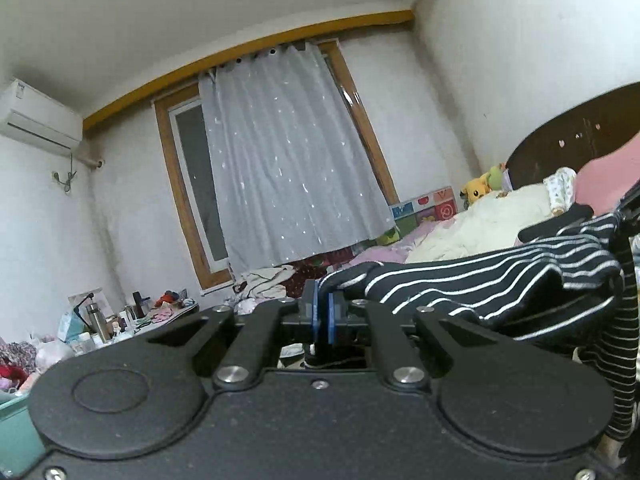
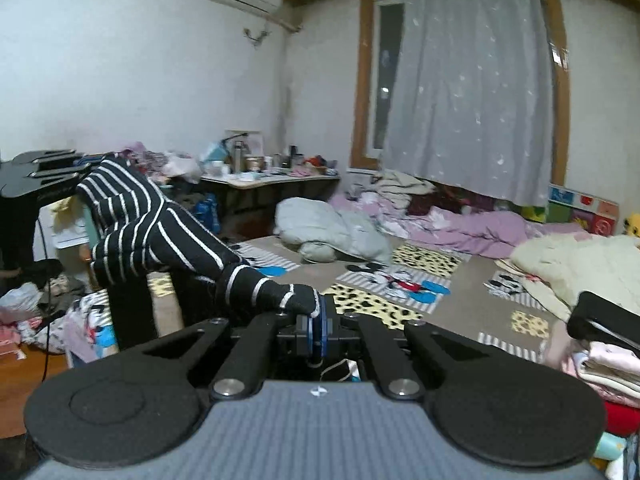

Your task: Fold clothes

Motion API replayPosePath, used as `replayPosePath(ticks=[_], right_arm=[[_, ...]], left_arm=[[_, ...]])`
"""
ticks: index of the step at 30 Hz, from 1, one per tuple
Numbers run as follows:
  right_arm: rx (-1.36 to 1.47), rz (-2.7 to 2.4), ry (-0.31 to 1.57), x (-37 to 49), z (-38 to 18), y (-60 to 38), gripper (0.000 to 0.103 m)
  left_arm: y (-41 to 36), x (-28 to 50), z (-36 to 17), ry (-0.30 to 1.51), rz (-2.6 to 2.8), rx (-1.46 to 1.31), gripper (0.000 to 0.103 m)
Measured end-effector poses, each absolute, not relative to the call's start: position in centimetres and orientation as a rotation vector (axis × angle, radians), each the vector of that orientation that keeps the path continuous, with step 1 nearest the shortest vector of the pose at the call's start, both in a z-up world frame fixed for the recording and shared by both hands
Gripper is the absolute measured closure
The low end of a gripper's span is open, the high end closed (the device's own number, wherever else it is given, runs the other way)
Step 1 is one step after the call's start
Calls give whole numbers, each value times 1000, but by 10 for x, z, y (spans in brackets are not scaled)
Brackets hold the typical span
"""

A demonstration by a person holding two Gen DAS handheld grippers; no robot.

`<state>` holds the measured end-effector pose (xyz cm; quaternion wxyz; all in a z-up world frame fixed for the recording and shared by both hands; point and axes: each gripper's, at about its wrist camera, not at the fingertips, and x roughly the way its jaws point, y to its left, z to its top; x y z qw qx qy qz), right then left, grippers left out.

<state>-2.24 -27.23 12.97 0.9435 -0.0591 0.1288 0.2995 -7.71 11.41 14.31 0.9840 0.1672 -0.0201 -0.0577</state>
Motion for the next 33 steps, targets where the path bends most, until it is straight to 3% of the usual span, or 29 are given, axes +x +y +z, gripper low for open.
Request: replayPosePath(ticks=[6,14,33], right_arm=[[-151,655,305,-22,123,-268,98],[-148,611,413,42,97,-263,98],[-115,409,841,299,-78,-241,98]], left_arm=[[118,-52,124,27,-137,338,100],[107,58,86,177,-173,299,100],[88,310,-70,645,-222,166,100]])
